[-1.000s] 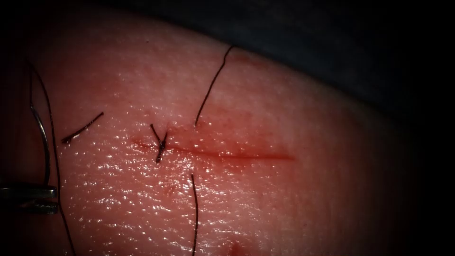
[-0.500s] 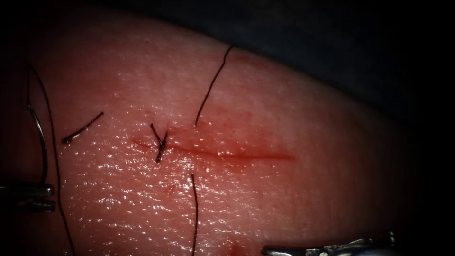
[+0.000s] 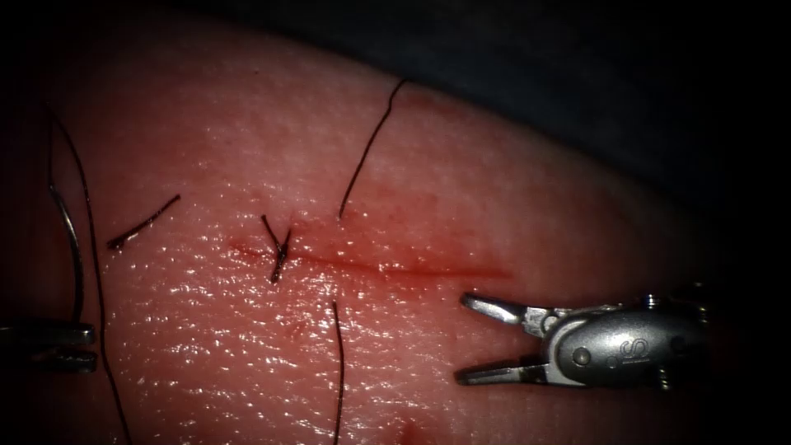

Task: Wound Closure
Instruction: Grasp the suture with the right tool and pull it away from the wound until a tail remains.

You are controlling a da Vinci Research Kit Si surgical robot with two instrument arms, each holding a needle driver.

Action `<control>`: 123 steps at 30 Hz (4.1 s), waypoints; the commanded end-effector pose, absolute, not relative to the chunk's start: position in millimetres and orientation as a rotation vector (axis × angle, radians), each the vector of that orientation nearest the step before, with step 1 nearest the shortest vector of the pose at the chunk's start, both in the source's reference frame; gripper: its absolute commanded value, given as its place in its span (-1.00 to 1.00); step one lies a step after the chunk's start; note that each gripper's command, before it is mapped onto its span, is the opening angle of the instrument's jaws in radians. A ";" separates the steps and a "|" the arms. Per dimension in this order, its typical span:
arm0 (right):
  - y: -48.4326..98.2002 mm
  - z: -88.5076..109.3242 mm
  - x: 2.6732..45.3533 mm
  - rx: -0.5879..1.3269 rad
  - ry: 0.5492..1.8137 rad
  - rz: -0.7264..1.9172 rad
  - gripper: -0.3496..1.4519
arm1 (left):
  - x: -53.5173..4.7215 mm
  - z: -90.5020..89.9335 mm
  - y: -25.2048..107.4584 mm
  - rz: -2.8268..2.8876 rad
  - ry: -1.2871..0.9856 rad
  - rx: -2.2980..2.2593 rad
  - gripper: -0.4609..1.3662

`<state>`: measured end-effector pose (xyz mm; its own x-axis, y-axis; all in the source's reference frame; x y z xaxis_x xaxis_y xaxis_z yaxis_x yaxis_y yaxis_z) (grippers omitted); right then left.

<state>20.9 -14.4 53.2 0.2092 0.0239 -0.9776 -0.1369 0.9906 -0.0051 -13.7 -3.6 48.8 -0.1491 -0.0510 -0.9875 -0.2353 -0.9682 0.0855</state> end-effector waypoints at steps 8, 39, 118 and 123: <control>-14.7 55.0 24.6 -0.076 1.304 0.037 0.84 | -13.7 48.8 -3.6 2.270 0.331 -1.967 -0.88; -15.3 58.7 30.5 0.014 1.327 -0.048 -1.00 | -13.6 48.8 -3.7 2.271 0.330 -1.968 -0.88; -27.7 36.4 13.5 0.145 1.376 0.019 0.98 | -13.8 48.6 -3.7 2.266 0.323 -1.965 -0.88; -27.1 34.7 9.4 0.104 1.435 0.058 0.93 | -13.8 48.6 -3.7 2.266 0.324 -1.964 -0.88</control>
